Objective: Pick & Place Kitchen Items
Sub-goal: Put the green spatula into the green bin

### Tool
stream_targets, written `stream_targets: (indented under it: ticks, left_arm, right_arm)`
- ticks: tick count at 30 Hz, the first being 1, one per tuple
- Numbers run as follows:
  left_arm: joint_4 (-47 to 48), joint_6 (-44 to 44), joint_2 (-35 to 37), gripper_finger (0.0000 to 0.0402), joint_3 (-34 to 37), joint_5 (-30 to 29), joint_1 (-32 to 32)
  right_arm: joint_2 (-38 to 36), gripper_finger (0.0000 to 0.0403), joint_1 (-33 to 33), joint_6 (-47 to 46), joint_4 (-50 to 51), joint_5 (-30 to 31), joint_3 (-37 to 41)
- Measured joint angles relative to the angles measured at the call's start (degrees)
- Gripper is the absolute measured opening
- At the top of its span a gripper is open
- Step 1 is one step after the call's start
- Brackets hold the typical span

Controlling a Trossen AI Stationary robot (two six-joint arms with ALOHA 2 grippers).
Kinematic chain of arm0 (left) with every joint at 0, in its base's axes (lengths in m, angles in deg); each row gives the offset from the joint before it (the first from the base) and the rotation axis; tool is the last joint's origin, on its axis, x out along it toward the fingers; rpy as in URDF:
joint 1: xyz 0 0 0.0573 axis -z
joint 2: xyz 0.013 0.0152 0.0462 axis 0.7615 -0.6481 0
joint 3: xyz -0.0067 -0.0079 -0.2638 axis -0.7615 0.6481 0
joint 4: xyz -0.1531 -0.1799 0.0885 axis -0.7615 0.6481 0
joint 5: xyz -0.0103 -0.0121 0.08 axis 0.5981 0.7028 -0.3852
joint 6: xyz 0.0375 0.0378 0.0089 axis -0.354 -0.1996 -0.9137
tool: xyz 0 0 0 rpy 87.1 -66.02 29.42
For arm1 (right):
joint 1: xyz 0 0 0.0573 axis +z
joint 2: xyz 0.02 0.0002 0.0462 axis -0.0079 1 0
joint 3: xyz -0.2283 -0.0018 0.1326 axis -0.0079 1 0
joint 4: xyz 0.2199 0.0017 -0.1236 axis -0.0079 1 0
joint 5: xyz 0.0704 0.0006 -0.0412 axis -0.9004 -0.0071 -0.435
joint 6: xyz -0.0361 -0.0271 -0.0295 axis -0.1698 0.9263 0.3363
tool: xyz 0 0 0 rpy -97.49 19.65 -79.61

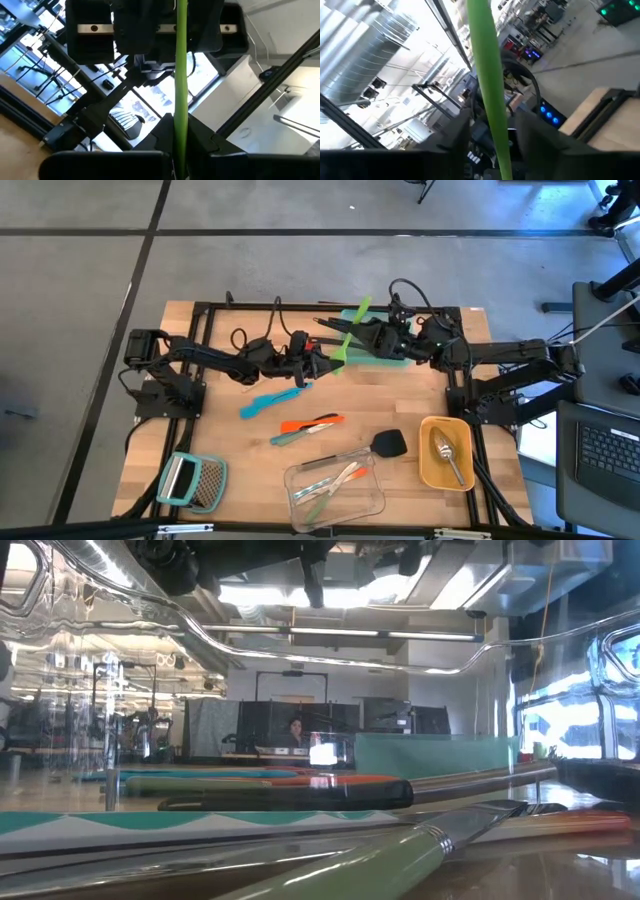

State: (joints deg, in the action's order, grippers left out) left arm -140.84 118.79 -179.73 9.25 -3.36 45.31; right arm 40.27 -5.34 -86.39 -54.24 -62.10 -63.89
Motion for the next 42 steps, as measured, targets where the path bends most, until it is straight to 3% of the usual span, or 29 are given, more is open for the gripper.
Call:
stream_targets:
  ticks: [4,6,13,16,21,27,31,35,42]
  left_arm:
    - [0.75,-0.09,0.03,0.0014,-0.03,0.32,0.01]
    - [0.56,0.46,0.11,0.0014,-0.15,0.21,-0.05]
    - [0.51,0.62,0.35,0.0021,-0.05,2.37,-1.39]
    - [1.33,2.64,0.41,0.0061,-0.04,7.29,-2.72]
    - [6.34,3.41,0.42,0.0138,0.02,7.75,-3.21]
    - [18.25,3.43,0.42,0.0188,0.02,4.50,-4.58]
    - [25.77,3.02,0.42,0.0194,0.02,3.81,-5.23]
    - [27.05,1.65,0.42,0.0192,0.02,3.81,-5.35]
    - [26.48,0.49,1.60,0.0183,0.02,3.86,-5.14]
  right_arm:
    - [0.11,0.0049,0.02,-0.23,1.61,-0.89,-1.06]
    - [0.17,0.0019,-0.06,0.67,4.33,-1.05,-2.06]
    - [0.16,0.0017,-0.44,5.07,18.88,-1.76,-9.12]
    - [0.14,0.0016,-0.89,8.89,27.47,-2.78,-13.62]
    - [0.04,0.0016,-1.88,16.81,44.66,-1.57,-22.25]
    - [0.01,0.0016,-2.99,24.17,59.97,6.93,-29.16]
    - [0.00,0.0016,-3.98,29.22,67.11,14.67,-30.00]
    - [2.45,0.0016,-7.22,34.64,77.24,21.30,-30.02]
    - [12.50,0.0016,-18.50,49.04,83.47,7.88,-29.91]
